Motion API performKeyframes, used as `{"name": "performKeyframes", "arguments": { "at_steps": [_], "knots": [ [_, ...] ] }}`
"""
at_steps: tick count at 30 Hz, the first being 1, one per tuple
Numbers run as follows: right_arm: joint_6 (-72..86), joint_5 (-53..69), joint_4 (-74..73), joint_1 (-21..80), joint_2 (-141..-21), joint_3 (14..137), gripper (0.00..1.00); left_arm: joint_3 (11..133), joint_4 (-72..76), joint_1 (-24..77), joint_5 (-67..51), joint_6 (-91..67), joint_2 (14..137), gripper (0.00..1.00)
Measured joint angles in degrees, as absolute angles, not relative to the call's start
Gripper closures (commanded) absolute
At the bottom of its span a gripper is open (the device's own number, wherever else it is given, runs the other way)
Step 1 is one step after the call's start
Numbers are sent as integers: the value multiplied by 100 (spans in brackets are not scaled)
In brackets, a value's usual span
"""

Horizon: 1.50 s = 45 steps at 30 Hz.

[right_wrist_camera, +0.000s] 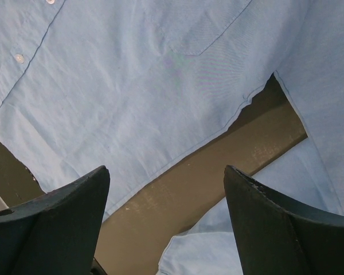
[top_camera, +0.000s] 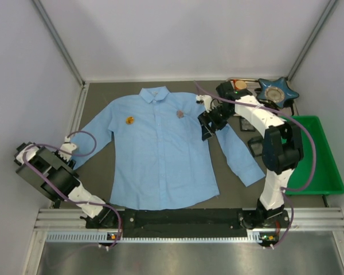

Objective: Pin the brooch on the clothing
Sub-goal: Flatten out the clothes at the center of the board.

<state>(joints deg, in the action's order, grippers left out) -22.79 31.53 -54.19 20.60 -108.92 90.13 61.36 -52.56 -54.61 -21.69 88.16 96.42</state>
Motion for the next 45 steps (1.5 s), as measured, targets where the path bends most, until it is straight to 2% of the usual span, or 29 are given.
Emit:
{"name": "performKeyframes", "arguments": {
  "at_steps": [6,10,17,18,19,22,34,45],
  "knots": [
    [-2276,3131,-5428,2075,-10892,9013,21,6139,-4877,-5476,-2237,9048,9802,42],
    [-2276,3103,-5430,2080,-10892,9013,21,6182,-4888,-5465,-2390,9172,10001,49],
    [-2274,3068,-5454,2080,-10892,9013,23,6283,-5089,-5419,-2571,9282,10114,76],
    [-2274,3068,-5457,2080,-10892,9017,23,6283,-5098,-5406,-2571,9279,10116,85],
    [-2274,3065,-5481,2080,-10895,9035,24,6287,-5107,-5384,-2576,9282,10114,90],
    [-2274,3063,-5509,2082,-10906,9131,24,6296,-5135,-5251,-2541,9170,10114,100],
    [-2279,3030,-5542,2084,-10936,9198,25,6069,-5122,-3747,-1813,7006,9885,100],
    [-2276,3006,-5588,2084,-11034,9461,25,5476,-5468,-3358,-1896,4676,9577,100]
  ]
}}
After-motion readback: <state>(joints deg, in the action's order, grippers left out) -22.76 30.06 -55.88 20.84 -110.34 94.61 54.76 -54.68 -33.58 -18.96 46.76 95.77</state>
